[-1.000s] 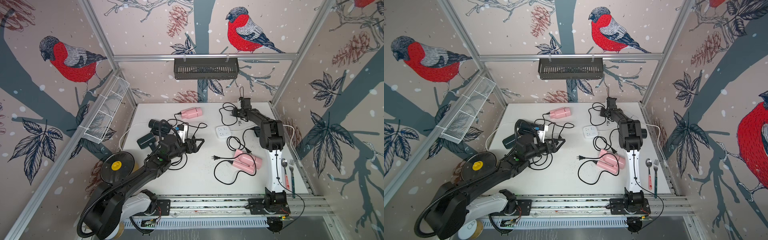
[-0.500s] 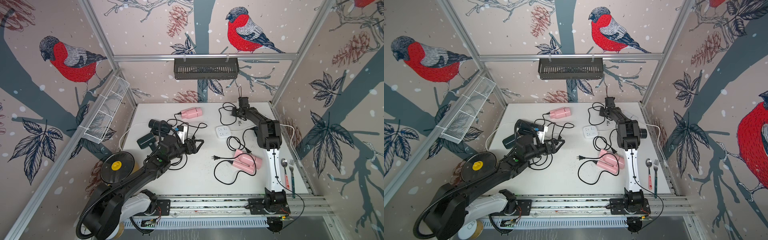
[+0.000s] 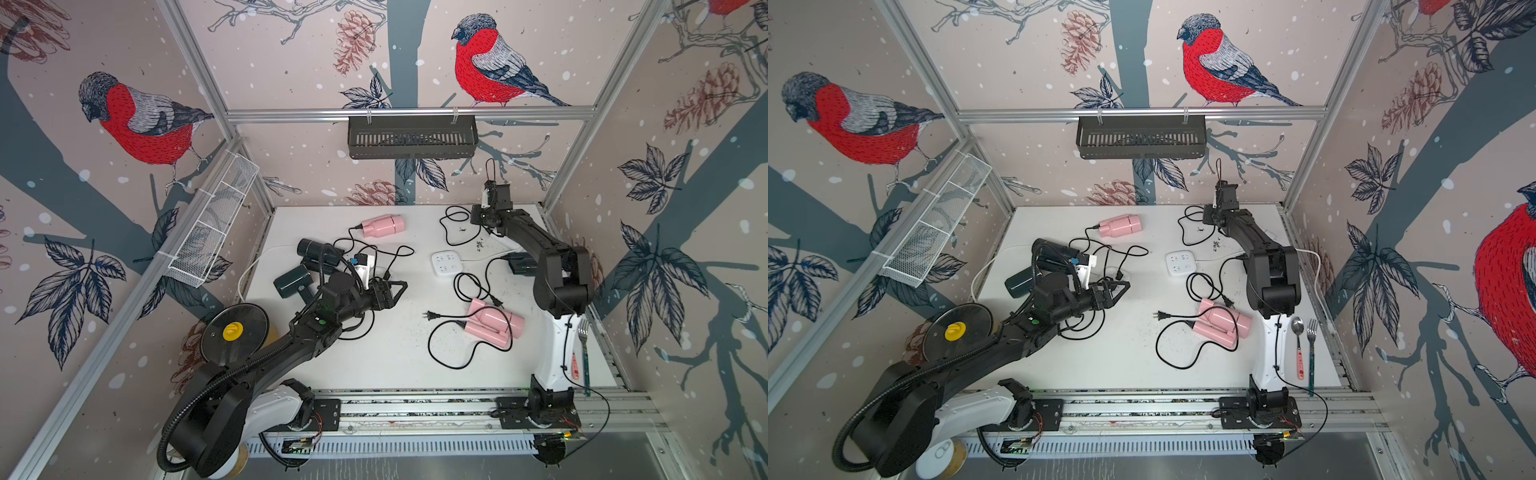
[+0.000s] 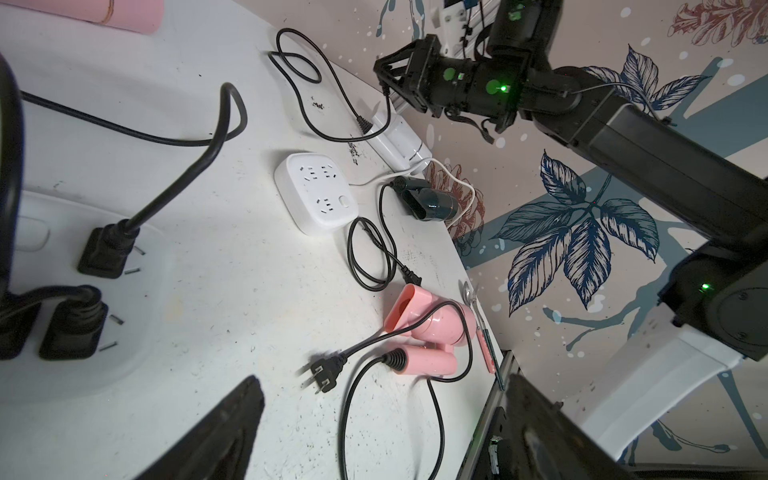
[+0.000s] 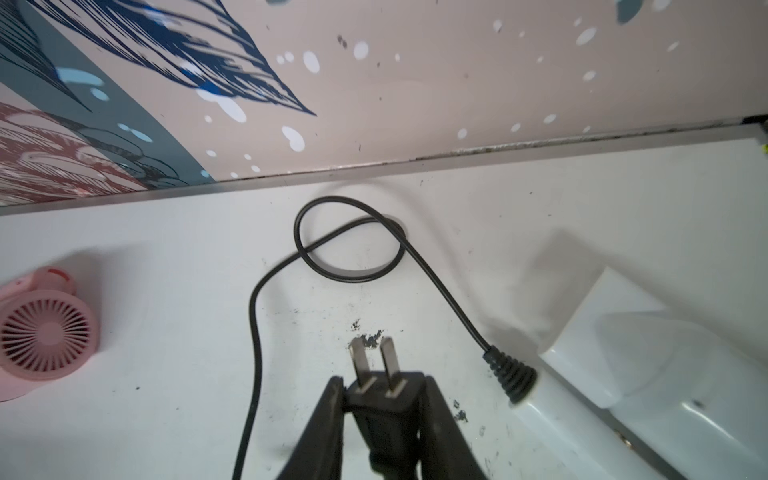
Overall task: Charge the blow dryers
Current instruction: Pick up the plug from the center of the board.
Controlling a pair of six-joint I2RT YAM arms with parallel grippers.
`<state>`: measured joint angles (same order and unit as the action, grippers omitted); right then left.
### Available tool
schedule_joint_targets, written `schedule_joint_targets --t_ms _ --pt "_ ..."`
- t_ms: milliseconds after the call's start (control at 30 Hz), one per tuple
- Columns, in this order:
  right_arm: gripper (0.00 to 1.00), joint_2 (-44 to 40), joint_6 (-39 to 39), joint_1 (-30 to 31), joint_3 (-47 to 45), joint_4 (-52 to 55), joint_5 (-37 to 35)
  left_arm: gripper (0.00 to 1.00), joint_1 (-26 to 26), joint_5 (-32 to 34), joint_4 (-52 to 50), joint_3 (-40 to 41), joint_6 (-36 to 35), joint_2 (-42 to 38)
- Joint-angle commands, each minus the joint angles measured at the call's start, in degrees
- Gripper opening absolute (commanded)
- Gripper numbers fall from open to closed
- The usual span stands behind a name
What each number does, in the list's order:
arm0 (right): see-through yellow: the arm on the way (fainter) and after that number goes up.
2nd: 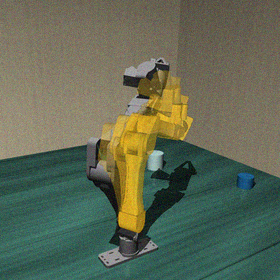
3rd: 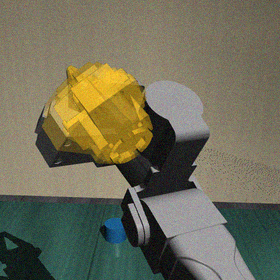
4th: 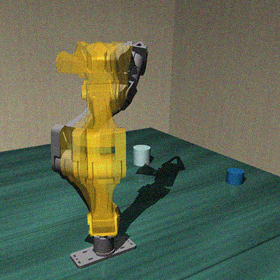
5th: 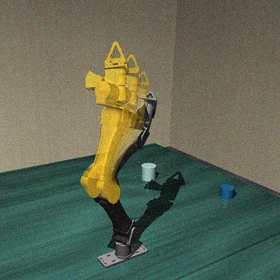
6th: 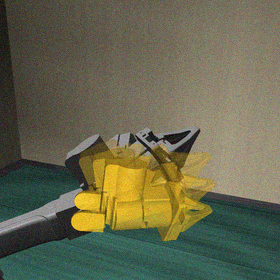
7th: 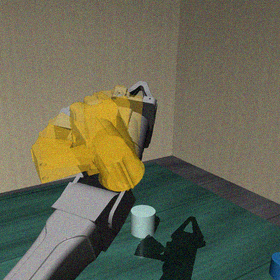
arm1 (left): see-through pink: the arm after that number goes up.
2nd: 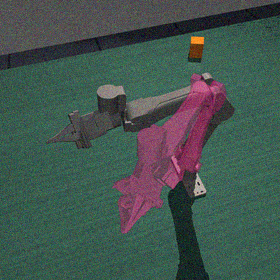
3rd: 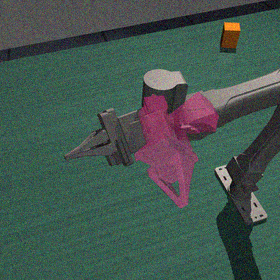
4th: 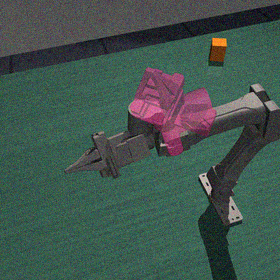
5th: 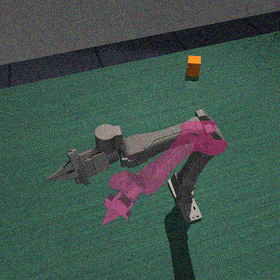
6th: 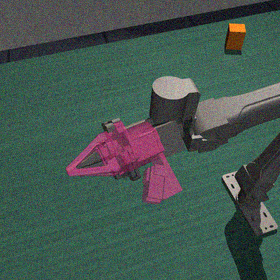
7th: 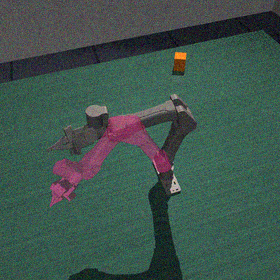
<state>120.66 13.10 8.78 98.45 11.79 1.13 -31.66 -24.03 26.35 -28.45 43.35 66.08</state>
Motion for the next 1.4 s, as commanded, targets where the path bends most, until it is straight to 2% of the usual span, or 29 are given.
schedule_joint_targets --t_ms 0,300,600,767,967,1200,1267,1367 --pt "0.15 -6.22 -2.57 0.41 -4.81 -2.60 1.49 0.88 0.02 -1.71 5.30 -0.47 2.46 1.49" --pt "0.14 -23.61 -5.45 3.80 -19.06 -1.41 2.06 0.81 0.01 -6.52 7.35 -5.87 2.75 6.74" --pt "0.14 -36.61 -8.02 9.66 -28.16 -0.35 4.77 0.75 -0.05 -10.92 10.82 -8.29 3.71 9.83" --pt "0.14 -41.48 -7.12 10.50 -33.80 0.19 13.46 0.72 0.01 -13.46 14.37 -9.45 5.87 10.85" --pt "0.15 -47.06 -4.09 10.61 -43.08 -6.26 27.04 0.67 -0.01 -18.45 20.48 -13.52 9.49 14.77" --pt "0.17 -48.64 -2.95 10.73 -47.75 -10.54 41.46 0.62 -0.67 -21.43 24.34 -16.22 10.17 21.55" --pt "0.17 -48.59 -2.73 11.01 -48.18 -10.74 44.03 0.62 -1.02 -22.10 26.78 -16.44 11.32 23.53" --pt "0.17 -48.66 -2.91 11.80 -48.47 -10.35 44.22 0.61 -1.47 -22.54 30.58 -16.79 14.15 26.00"
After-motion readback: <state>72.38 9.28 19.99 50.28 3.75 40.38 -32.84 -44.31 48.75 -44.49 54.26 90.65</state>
